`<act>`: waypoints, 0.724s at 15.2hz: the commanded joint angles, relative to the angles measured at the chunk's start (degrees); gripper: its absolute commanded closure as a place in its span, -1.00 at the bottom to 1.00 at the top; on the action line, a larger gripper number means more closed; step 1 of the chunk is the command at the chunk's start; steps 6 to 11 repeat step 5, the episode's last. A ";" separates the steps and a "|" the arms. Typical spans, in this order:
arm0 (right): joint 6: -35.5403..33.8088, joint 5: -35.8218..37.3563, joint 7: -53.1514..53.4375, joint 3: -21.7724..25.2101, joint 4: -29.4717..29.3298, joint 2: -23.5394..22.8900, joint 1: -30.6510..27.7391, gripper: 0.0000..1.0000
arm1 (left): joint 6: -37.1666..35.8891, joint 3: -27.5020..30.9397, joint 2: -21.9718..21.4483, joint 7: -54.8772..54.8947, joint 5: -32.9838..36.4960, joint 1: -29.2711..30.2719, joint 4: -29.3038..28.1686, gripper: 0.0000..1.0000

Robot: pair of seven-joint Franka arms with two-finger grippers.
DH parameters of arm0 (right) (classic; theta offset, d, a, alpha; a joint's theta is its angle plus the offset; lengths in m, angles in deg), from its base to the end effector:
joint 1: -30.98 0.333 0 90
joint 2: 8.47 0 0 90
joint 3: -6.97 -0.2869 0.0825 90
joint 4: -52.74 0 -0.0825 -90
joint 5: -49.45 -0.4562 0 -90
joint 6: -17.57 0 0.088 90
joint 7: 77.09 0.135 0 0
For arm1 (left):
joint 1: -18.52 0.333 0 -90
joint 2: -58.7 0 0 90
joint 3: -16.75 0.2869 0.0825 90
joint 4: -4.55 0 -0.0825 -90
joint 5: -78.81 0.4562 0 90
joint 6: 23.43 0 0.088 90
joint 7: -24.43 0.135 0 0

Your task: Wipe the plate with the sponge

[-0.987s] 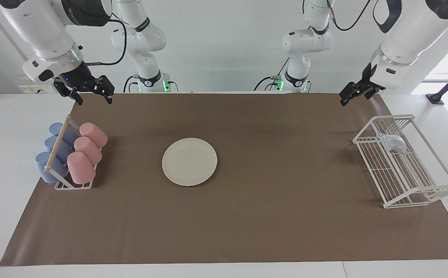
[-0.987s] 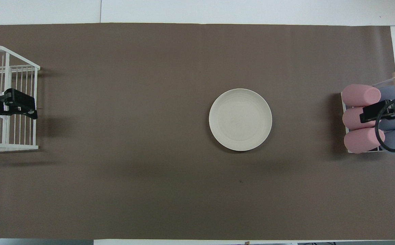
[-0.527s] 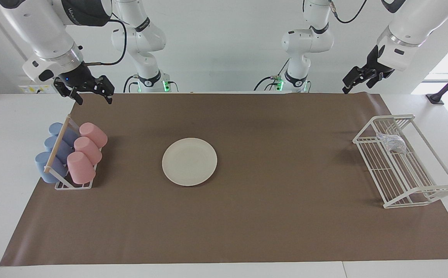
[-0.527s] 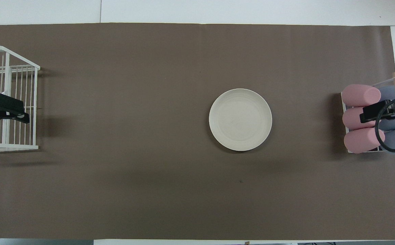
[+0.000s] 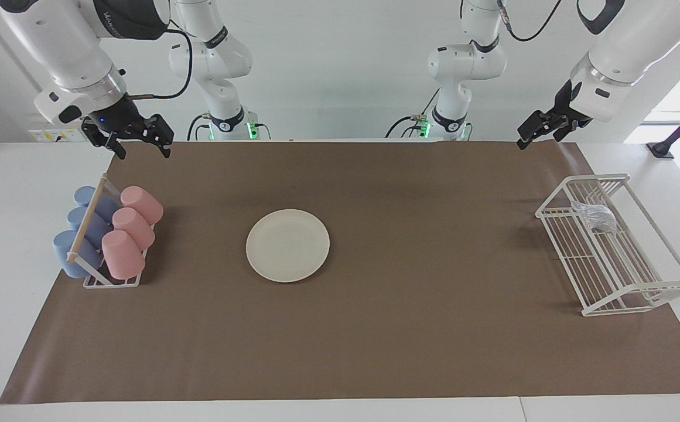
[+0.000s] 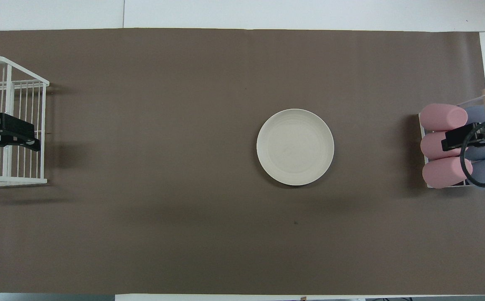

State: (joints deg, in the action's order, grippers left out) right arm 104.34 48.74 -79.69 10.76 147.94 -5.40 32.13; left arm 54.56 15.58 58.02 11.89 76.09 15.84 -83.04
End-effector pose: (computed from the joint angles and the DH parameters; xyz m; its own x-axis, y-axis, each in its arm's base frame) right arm 0.6004 -0.0267 0.5467 0.9957 0.0006 -0.0927 -0.0013 -0.9998 -0.0201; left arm 0.5943 -0.0472 0.5810 0.9766 0.1420 -0.1614 0.1459 -0.9892 0.0124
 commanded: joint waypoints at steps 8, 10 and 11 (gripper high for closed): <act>0.51 -0.44 0.14 -0.55 -0.11 0.28 -0.36 -1.00 | 0.93 0.29 -0.81 2.70 1.14 -0.56 -0.38 -1.00; 0.51 -0.44 0.14 -0.55 -0.11 0.28 -0.36 -1.00 | 0.93 0.29 -0.81 2.70 1.14 -0.56 -0.38 -1.00; 0.51 -0.44 0.14 -0.55 -0.11 0.28 -0.36 -1.00 | 0.93 0.29 -0.81 2.70 1.14 -0.56 -0.38 -1.00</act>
